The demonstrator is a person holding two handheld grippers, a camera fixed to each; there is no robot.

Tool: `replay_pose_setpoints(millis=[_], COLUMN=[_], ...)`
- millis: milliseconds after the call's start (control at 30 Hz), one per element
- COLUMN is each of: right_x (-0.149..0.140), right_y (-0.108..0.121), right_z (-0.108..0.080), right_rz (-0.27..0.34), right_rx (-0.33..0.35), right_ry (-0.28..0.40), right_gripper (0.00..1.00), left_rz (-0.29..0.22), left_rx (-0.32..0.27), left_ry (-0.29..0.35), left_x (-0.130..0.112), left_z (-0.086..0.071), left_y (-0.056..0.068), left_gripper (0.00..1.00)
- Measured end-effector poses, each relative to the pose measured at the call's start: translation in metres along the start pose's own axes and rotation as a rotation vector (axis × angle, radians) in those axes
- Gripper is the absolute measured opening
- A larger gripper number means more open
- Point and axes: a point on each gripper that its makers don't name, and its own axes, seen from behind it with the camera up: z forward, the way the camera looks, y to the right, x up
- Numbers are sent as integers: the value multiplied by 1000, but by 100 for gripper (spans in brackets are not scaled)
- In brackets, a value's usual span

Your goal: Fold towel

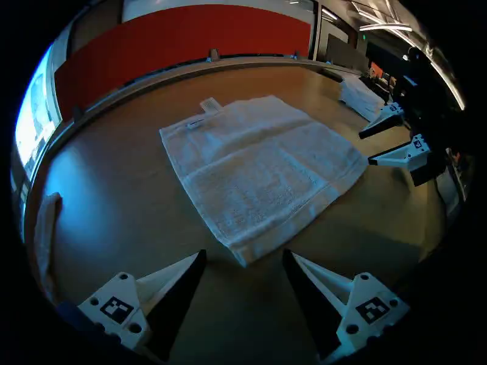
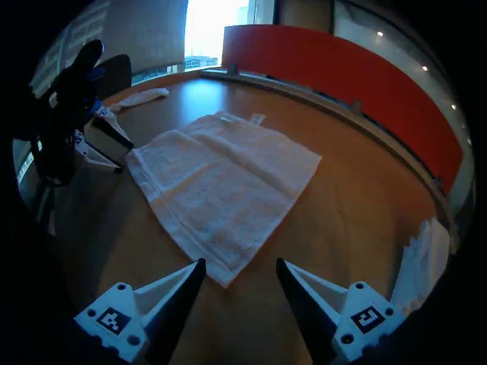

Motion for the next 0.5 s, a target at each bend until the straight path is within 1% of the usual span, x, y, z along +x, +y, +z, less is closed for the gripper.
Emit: replay_pose_setpoints(millis=[33, 167, 300, 500], right_x=[-1, -5, -7, -11], right_y=[-2, -7, -8, -10], right_z=[0, 1, 2, 1], right_rz=[-1, 1, 4, -4], right_rx=[6, 25, 27, 33], right_ry=[-3, -13, -16, -28], right_gripper=[85, 80, 76, 69], left_rz=[2, 3, 4, 19], left_rx=[3, 14, 19, 20], left_ry=[-2, -8, -10, -15], left_x=[0, -1, -2, -2], left_z=[0, 0, 0, 1], left_y=[-1, -2, -1, 1], left_gripper=[91, 83, 80, 74])
